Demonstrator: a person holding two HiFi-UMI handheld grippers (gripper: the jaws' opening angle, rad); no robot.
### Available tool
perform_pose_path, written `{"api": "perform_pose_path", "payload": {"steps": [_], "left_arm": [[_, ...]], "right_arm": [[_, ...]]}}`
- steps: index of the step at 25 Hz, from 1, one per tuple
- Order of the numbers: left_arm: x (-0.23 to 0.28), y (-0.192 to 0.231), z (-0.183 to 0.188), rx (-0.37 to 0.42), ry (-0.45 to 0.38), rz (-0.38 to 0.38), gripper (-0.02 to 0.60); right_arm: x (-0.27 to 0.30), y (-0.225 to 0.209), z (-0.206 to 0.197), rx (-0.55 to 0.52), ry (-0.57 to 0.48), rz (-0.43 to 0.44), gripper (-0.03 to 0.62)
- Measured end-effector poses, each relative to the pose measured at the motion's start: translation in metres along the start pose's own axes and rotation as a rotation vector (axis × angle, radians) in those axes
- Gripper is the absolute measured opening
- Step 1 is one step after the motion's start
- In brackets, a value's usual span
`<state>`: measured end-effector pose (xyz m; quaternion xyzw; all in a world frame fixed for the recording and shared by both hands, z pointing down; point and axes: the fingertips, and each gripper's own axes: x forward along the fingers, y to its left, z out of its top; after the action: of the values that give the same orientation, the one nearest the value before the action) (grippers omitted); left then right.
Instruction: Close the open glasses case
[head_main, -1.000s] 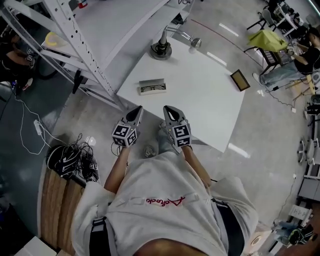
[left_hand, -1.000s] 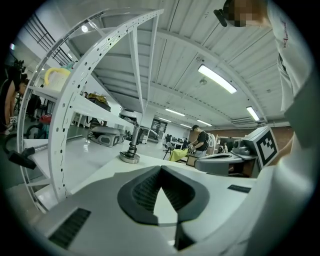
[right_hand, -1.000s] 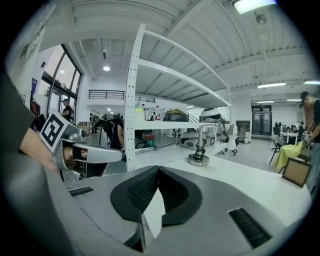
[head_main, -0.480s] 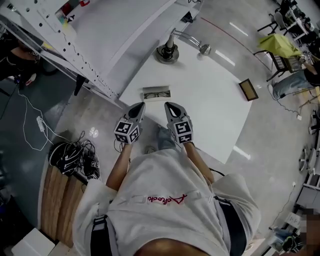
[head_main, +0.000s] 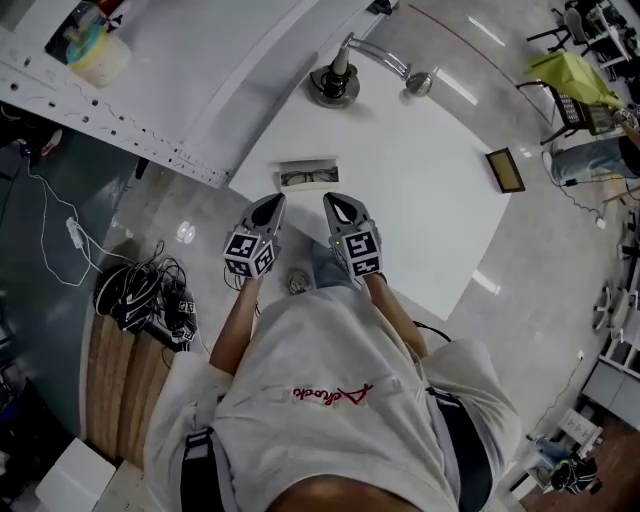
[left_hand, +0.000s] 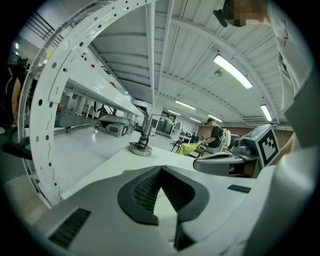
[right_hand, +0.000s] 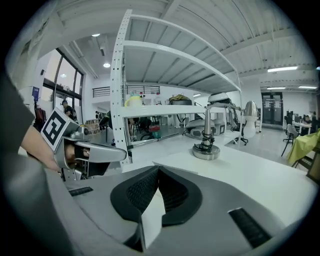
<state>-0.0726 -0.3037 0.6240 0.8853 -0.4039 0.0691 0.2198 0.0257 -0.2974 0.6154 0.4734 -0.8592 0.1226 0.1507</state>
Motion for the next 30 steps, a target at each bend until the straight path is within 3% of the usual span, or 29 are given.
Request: {"api": "perform_pose_path", "payload": {"steps": [12, 30], "left_arm": [[0.009, 0.002, -0.033, -0.058, 0.070, 0.017, 0.023], [0.020, 0.001, -0.033, -0.079, 0.077, 0.020, 0.025]], "right_arm": [[0.007, -0.008, -0.041, 0.065, 0.086, 0.019, 0.031], [0.074, -0.033, -0.024, 0.045, 0.088, 0.044, 0.031]]}}
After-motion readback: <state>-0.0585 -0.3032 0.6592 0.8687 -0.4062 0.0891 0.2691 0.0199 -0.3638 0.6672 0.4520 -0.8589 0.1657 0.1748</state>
